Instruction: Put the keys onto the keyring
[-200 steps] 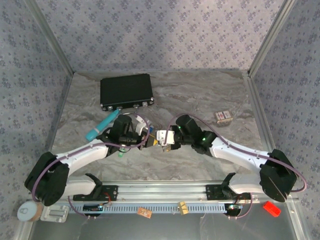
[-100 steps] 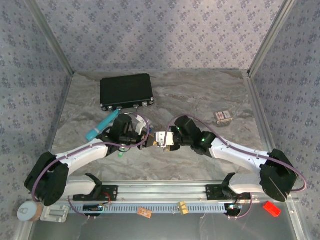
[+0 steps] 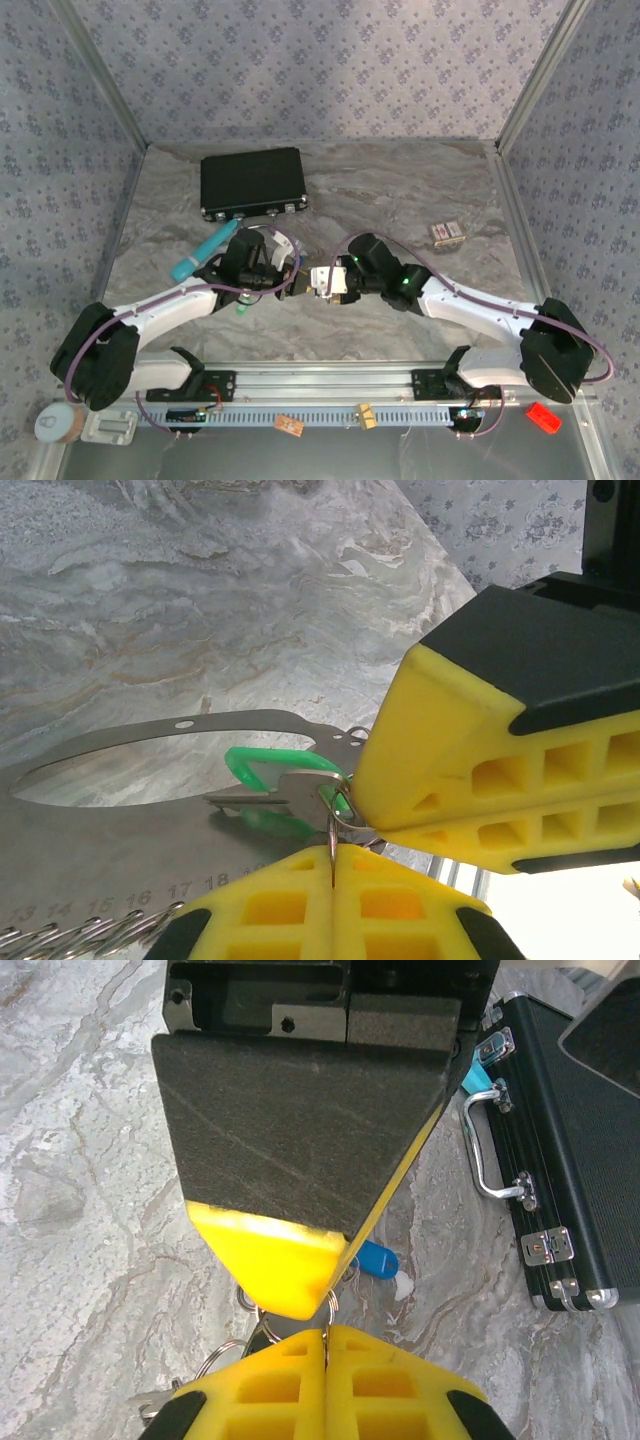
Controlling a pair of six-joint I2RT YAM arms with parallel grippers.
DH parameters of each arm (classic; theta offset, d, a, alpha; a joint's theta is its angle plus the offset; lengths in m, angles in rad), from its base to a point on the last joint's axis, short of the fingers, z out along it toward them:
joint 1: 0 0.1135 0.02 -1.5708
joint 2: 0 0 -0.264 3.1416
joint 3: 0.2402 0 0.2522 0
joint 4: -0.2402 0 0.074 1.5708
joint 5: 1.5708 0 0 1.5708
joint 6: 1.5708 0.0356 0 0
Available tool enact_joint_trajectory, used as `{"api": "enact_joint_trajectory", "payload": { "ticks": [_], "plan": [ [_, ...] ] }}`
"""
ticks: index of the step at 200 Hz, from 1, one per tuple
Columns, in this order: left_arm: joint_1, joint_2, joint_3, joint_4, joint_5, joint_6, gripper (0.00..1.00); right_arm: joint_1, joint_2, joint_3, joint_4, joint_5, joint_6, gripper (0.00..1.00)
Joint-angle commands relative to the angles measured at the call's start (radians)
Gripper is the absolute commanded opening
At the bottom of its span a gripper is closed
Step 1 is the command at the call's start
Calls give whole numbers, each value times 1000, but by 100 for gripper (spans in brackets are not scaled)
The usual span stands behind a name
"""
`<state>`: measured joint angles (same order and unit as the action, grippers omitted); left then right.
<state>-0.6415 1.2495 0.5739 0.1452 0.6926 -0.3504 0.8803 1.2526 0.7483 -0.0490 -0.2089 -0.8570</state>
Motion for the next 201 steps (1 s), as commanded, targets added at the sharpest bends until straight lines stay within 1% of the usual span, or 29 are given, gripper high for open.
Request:
{"api": "enact_joint_trajectory", "payload": {
  "ticks": [1, 123, 138, 147, 155, 167, 185, 201],
  "plan": [
    [8, 1, 33, 22, 26, -9, 0, 11, -12, -8, -46, -3, -24, 0],
    [12, -17, 26, 43, 10, 5, 0, 20, 23, 34, -131, -59, -14, 0],
    [10, -34, 15, 52, -13, 33, 0, 15, 16, 35, -132, -72, 2, 24],
    [8, -53, 1, 63, -34, 59, 0, 3, 4, 37, -136, -96, 23, 32],
    [6, -71, -13, 77, -54, 86, 0, -11, -8, 42, -143, -119, 44, 35],
    [-6, -100, -33, 81, -83, 158, 0, -38, -28, 56, -173, -169, 79, 36],
    [-35, -140, -63, 102, -121, 270, 0, -103, -61, 78, -221, -282, 156, 37],
    [-60, -172, -106, 170, -137, 361, 0, -165, -84, 77, -222, -367, 245, 36]
  ]
}}
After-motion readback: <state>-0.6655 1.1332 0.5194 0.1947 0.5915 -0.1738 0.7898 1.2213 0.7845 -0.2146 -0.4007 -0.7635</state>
